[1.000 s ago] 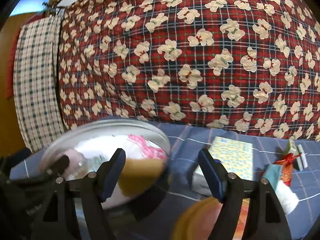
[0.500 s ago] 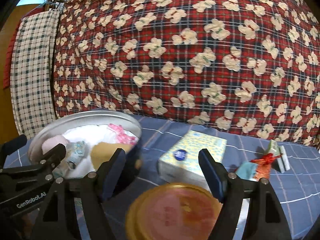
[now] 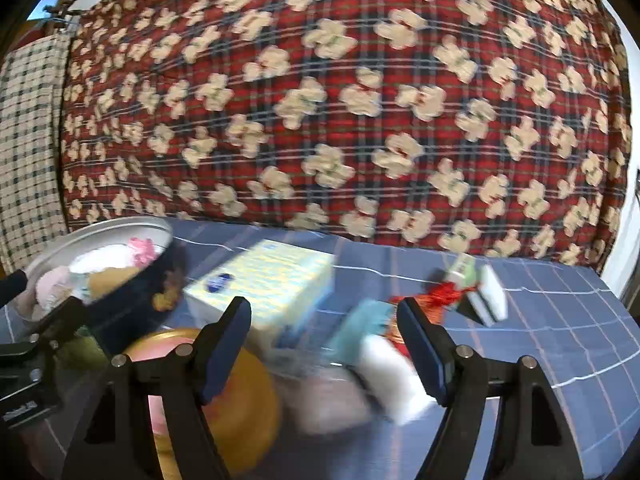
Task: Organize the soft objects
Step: 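Withdraw both open tools from the tin toward the remaining items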
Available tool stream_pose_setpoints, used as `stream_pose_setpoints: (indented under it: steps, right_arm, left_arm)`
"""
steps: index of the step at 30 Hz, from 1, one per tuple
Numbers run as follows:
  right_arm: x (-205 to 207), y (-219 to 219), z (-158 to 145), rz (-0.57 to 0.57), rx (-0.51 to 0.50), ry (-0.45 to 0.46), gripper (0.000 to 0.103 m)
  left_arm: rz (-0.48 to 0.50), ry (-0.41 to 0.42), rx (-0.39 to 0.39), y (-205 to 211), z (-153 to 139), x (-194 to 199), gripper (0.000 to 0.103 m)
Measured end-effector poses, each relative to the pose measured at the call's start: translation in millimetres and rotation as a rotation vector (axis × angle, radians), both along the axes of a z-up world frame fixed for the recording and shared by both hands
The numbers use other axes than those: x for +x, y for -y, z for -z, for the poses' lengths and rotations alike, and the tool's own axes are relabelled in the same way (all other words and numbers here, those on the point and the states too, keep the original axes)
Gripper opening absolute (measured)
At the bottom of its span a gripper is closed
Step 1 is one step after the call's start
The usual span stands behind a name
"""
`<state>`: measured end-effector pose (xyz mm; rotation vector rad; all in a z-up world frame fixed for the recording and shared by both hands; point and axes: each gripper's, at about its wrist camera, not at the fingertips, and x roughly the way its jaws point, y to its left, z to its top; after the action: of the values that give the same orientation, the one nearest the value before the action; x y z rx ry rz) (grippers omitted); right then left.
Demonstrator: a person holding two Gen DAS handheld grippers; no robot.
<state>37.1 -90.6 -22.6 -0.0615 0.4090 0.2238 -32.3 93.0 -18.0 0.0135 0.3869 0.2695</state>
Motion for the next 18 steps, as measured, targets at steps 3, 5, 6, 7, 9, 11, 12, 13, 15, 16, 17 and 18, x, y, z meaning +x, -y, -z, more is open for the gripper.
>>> stream_pose_setpoints:
  steps: [3,5,6,7,9,11,12,13,15,16,17,18]
  right_arm:
    - [6.3,25.5,2.7,0.034,0.020,-0.027,0.077]
    - [12.7,43.6,5.5,0.056,0.039,-0.058,0.077]
    - [15.7,50.8,6.4,0.064,0.047,-0.072,0.077]
    - [19.8,61.8,7.8,0.077,0.063,-0.093,0.077]
    - [24.6,75.3,10.5,0.089,0.085,-0.125,0.077]
    - [31.6,89.3,14.4,0.097,0.107,-0.170,0.077]
    - [34.0,94.3,16.6,0.097,0.117,-0.191,0.077]
    - [35.9,98.4,18.5,0.095,0.128,-0.207,0.077]
    - [39.1,103.9,22.3,0.071,0.147,-0.239,0.077]
    - [41.1,103.8,24.3,0.046,0.142,-0.258,0.077]
    - [42.3,102.4,25.8,0.026,0.137,-0.271,0.077]
    - [43.5,100.2,27.1,0.005,0.131,-0.282,0.077]
  left_arm:
    - [0.030,-0.003,0.006,13.0,0.3,0.9,0.103]
    - [0.042,-0.006,0.009,20.4,0.8,1.0,0.103]
    - [0.050,-0.007,0.008,23.7,1.1,1.0,0.103]
    - [0.058,-0.010,0.006,26.9,1.4,1.2,0.103]
    - [0.077,-0.019,0.005,33.6,1.9,1.9,0.103]
    - [0.096,-0.025,0.009,41.3,2.4,2.0,0.103]
    - [0.107,-0.026,0.013,45.4,2.6,1.9,0.103]
    - [0.115,-0.027,0.017,48.4,3.3,1.6,0.103]
    - [0.135,-0.033,0.026,55.3,3.5,2.3,0.103]
    - [0.144,-0.036,0.028,58.5,3.7,2.5,0.103]
    - [0.152,-0.039,0.029,61.2,4.0,2.7,0.103]
    - [0.156,-0.040,0.029,63.0,4.4,2.5,0.103]
